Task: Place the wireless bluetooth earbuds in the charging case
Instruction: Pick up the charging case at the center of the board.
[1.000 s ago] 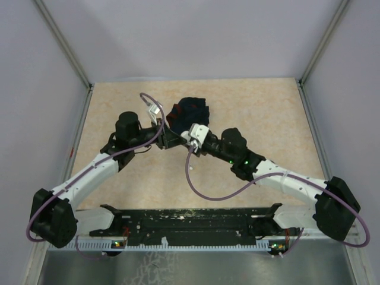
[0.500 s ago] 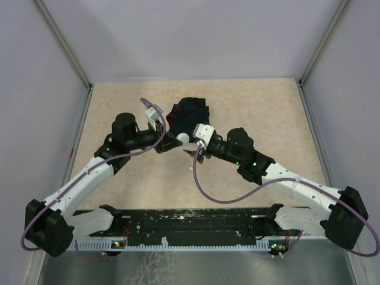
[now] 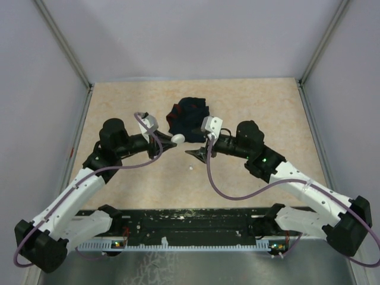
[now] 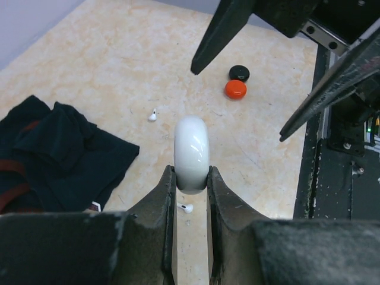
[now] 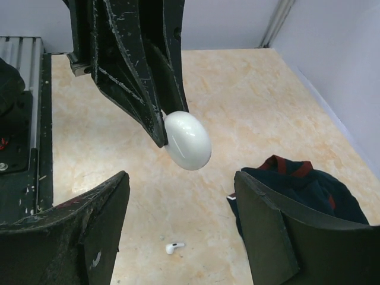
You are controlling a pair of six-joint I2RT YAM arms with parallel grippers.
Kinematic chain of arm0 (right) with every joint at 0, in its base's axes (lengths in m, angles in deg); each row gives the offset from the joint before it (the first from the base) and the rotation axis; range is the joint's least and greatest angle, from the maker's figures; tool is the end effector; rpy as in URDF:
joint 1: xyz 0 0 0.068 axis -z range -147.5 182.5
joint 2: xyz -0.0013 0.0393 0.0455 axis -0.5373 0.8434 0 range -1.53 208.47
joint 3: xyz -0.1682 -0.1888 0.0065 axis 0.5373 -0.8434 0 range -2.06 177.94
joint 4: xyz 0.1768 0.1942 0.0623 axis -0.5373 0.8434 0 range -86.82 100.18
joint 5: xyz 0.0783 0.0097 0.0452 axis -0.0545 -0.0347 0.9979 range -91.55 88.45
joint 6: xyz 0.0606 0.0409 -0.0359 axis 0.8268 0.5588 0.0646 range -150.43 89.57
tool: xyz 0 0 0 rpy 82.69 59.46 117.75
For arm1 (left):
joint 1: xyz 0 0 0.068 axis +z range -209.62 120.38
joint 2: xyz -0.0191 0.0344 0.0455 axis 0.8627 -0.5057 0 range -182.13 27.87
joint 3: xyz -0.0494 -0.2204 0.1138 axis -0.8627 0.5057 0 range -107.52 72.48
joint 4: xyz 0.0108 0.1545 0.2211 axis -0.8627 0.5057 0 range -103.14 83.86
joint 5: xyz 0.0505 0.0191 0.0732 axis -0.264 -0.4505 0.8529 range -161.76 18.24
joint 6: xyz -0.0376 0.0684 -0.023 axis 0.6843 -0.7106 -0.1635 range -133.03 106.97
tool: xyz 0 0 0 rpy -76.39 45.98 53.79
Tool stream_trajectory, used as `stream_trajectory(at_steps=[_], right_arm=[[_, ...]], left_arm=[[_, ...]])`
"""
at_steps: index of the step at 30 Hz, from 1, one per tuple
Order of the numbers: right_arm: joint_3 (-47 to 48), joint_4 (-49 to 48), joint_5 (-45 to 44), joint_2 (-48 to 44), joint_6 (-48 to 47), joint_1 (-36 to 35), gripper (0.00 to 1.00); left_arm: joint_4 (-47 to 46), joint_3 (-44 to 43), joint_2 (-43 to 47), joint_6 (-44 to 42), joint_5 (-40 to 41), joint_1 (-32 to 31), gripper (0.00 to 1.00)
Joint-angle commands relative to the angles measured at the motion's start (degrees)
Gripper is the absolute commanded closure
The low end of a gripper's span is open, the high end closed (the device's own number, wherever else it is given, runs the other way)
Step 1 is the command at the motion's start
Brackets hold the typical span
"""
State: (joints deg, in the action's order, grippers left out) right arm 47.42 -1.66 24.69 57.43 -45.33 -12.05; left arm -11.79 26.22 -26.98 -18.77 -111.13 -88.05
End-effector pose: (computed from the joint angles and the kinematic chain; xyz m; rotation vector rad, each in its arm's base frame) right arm 0.1861 0.2269 0.3282 -1.1348 1.2669 0.7671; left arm 0.2133 -0.1664 0.3117 0.9947 1.4849 -0.8832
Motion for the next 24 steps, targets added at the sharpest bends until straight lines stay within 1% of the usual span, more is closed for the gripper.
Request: stream_trajectory(at_steps=[1, 6, 14, 17, 24], right_arm=[[3.9, -2.9, 2.93, 1.05, 1.27, 0.17, 0.29], [4.42, -5.08, 4.03, 2.47, 1.56, 0.12, 0.3], [4.4, -6.89, 8.07, 5.66, 2.37, 0.17, 0.3], [4.2, -7.4, 7.8, 6.21, 2.41, 0.15, 0.31], [3.95, -6.82, 5.19, 6.1, 1.98, 0.24, 0.32]], left_arm=[[1.14, -1.05, 0.9, -9.7, -7.31, -0.14, 0.99], [2.53, -0.92, 1.01, -13.32, -10.88, -0.14, 0.99], [1.24, 1.61, 2.74, -13.6, -11.64, -0.16, 0.99], [1.04, 2.1, 2.9, -13.73, -13.3, -0.17, 0.99], [2.36, 3.33, 4.04, -16.15, -14.46, -0.16, 0.99]])
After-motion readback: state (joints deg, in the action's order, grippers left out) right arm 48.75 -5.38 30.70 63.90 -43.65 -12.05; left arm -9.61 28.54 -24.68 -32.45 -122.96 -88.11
